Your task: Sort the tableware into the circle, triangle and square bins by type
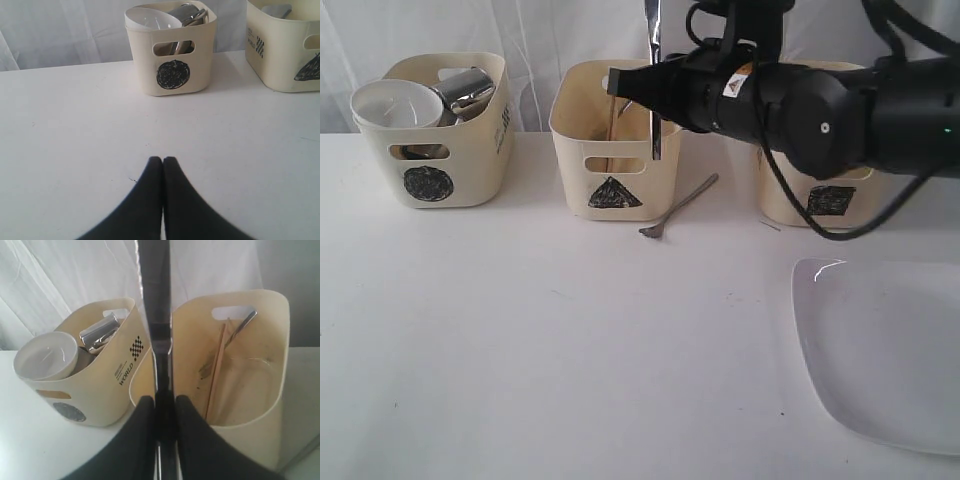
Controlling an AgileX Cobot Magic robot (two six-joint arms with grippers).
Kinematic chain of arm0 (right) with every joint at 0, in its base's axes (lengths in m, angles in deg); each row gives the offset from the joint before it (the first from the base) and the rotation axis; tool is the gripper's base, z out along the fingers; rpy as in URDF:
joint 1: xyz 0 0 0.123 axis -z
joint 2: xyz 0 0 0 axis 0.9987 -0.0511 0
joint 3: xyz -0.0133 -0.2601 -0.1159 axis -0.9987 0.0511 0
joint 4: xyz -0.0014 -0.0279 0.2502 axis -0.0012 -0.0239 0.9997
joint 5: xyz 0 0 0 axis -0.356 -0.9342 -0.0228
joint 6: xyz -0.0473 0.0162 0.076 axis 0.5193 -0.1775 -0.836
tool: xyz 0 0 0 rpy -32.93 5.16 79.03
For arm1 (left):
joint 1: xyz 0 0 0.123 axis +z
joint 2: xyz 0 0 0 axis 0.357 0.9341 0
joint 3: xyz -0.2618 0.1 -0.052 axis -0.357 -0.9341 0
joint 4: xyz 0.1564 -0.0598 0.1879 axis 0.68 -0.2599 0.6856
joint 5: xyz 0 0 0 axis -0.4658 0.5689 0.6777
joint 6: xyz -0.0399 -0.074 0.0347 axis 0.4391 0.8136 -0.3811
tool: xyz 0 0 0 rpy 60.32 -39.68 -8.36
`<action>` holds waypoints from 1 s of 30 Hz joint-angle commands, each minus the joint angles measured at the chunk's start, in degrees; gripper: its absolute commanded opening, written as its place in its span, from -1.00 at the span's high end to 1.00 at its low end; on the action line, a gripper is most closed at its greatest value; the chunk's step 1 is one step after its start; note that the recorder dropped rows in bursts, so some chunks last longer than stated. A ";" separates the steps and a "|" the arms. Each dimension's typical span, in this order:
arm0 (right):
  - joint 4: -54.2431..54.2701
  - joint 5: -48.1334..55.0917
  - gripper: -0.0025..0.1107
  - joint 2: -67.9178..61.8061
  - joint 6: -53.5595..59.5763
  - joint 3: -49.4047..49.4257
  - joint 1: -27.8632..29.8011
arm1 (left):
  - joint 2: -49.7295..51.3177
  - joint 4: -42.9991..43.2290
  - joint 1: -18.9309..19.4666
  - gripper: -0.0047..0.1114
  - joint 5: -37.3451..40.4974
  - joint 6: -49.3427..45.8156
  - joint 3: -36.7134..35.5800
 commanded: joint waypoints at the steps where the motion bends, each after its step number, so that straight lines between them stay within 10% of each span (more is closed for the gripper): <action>1: -0.78 -2.23 0.96 -5.65 0.33 -6.46 1.60 | -0.22 -0.74 -0.24 0.89 -0.02 -0.07 -0.23; 14: -5.56 5.43 0.89 -24.93 0.33 -30.51 5.85 | -0.22 -0.74 -0.24 0.89 -0.02 -0.07 -0.23; 19: -5.28 10.87 0.42 -23.91 -0.22 -30.61 5.97 | -0.22 -0.74 -0.24 0.89 -0.02 -0.07 -0.23; 30: -5.28 18.62 0.41 -15.19 -2.80 -24.94 6.49 | -0.22 -0.74 -0.24 0.89 -0.02 -0.07 -0.23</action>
